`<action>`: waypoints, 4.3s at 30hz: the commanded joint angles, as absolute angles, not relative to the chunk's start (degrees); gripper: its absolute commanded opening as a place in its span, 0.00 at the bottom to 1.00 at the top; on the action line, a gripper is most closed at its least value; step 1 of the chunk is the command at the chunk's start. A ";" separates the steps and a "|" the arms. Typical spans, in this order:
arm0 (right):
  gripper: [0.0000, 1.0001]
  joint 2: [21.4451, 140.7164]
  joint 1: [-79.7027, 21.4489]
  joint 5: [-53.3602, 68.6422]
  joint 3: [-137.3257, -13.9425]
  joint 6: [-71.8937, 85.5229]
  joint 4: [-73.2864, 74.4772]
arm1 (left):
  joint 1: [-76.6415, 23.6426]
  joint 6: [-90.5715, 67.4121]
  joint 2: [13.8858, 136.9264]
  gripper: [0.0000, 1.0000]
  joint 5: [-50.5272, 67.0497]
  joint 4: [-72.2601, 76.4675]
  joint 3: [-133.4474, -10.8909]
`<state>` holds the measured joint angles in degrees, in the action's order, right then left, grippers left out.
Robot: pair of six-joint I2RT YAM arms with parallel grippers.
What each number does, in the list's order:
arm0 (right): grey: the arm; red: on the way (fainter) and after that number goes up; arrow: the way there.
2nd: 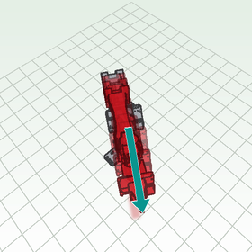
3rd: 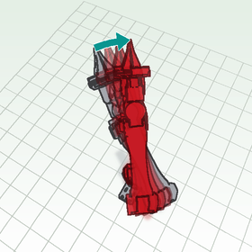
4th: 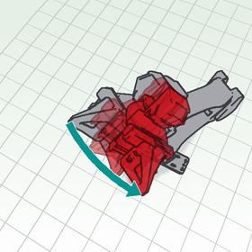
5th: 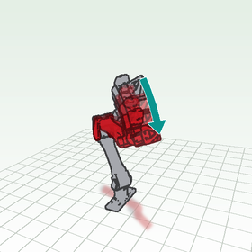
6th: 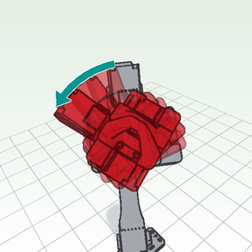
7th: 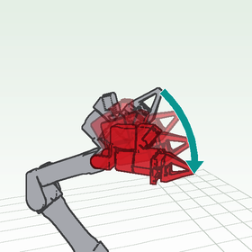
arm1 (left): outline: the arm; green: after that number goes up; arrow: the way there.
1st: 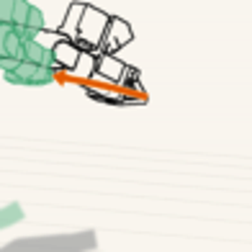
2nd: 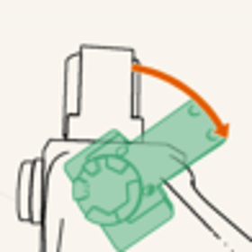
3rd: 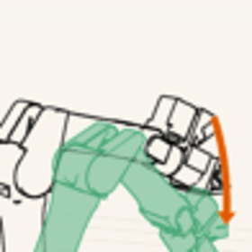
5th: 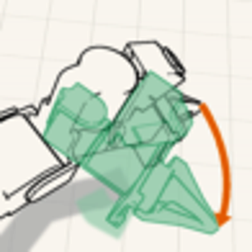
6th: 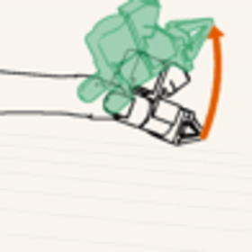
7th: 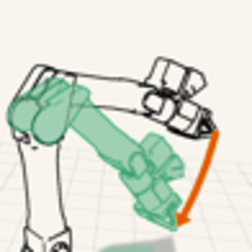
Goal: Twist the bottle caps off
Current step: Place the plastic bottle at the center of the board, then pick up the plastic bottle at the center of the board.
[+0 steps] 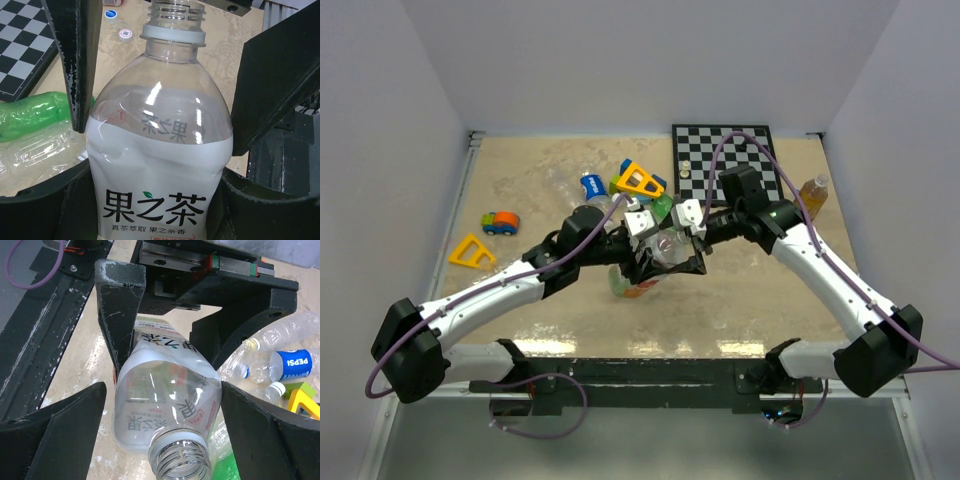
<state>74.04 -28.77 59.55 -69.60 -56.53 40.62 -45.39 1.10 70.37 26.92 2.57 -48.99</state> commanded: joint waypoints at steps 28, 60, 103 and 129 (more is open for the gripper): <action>0.23 76.29 -29.09 58.88 -72.68 -58.26 46.14 | -45.00 1.93 67.76 0.09 24.70 3.78 -49.04; 0.14 79.00 -5.45 11.17 -85.86 -47.20 44.12 | -45.00 14.33 49.75 1.00 -2.02 -4.66 -40.26; 0.85 94.84 -2.90 7.47 -95.89 -47.29 49.30 | -44.91 14.24 47.90 1.00 -0.88 -4.31 -39.55; 0.98 64.35 -2.99 57.70 -83.08 -50.49 45.59 | -44.38 16.96 52.11 1.00 1.22 -4.04 -38.85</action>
<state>68.75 -2.90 34.96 -91.26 -43.94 44.97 -44.73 14.15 50.17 -0.69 -6.35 -39.22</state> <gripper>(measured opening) 0.983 0.997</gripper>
